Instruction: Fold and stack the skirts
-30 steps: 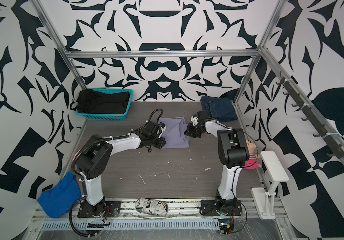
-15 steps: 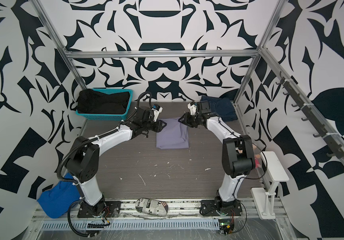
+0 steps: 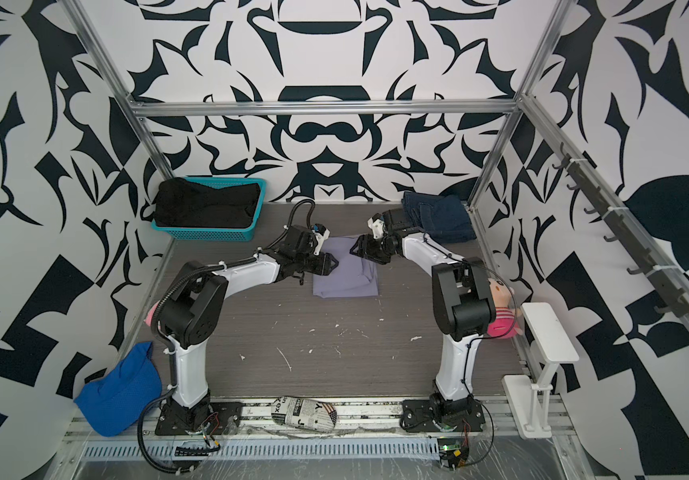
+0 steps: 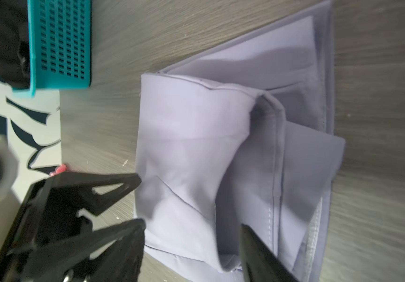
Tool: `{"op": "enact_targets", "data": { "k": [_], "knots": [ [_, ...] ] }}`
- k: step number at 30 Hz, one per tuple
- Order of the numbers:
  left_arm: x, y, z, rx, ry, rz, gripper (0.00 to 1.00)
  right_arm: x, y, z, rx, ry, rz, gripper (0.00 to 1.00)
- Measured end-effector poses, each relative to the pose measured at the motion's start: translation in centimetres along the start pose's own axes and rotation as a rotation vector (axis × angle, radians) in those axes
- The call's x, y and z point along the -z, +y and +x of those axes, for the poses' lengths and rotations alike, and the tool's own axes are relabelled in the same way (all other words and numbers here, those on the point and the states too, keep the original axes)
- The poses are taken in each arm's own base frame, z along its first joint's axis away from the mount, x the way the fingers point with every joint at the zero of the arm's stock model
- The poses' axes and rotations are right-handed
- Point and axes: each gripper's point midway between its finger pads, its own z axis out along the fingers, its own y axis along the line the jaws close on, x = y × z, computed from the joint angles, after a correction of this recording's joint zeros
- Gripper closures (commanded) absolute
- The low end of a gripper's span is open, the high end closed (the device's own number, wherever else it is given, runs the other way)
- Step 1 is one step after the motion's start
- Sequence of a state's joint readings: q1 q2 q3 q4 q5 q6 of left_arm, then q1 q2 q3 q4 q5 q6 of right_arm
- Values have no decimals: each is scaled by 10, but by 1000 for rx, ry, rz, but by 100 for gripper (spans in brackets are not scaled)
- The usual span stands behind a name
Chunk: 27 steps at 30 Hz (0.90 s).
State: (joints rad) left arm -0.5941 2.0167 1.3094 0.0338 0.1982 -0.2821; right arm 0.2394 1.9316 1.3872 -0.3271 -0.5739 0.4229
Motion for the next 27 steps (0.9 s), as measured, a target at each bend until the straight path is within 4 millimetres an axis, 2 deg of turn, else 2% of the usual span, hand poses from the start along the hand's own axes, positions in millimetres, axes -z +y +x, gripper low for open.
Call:
{"op": "enact_targets", "data": {
  "k": [3, 8, 10, 13, 16, 19, 24, 27],
  "knots": [
    [-9, 6, 11, 11, 28, -10, 44, -8, 2, 5, 5, 29, -35, 47],
    [-11, 9, 13, 14, 29, -23, 43, -19, 2, 16, -6, 80, -79, 42],
    [-11, 10, 13, 16, 28, -27, 43, -21, 2, 20, -2, 94, -84, 50],
    [-11, 10, 12, 15, 24, -28, 43, -21, 4, 22, 4, 105, -94, 68],
    [-11, 11, 11, 15, 22, -35, 43, -19, 4, 27, 8, 112, -98, 100],
    [-11, 13, 12, 15, 24, -45, 43, -10, 9, 31, 8, 112, -99, 100],
    [-7, 14, 7, 10, 12, -57, 42, 11, 21, 27, 4, 75, -118, 99],
    [-3, 14, 6, 5, 6, -65, 42, 14, 16, 28, -19, 67, -106, 96]
  ]
}}
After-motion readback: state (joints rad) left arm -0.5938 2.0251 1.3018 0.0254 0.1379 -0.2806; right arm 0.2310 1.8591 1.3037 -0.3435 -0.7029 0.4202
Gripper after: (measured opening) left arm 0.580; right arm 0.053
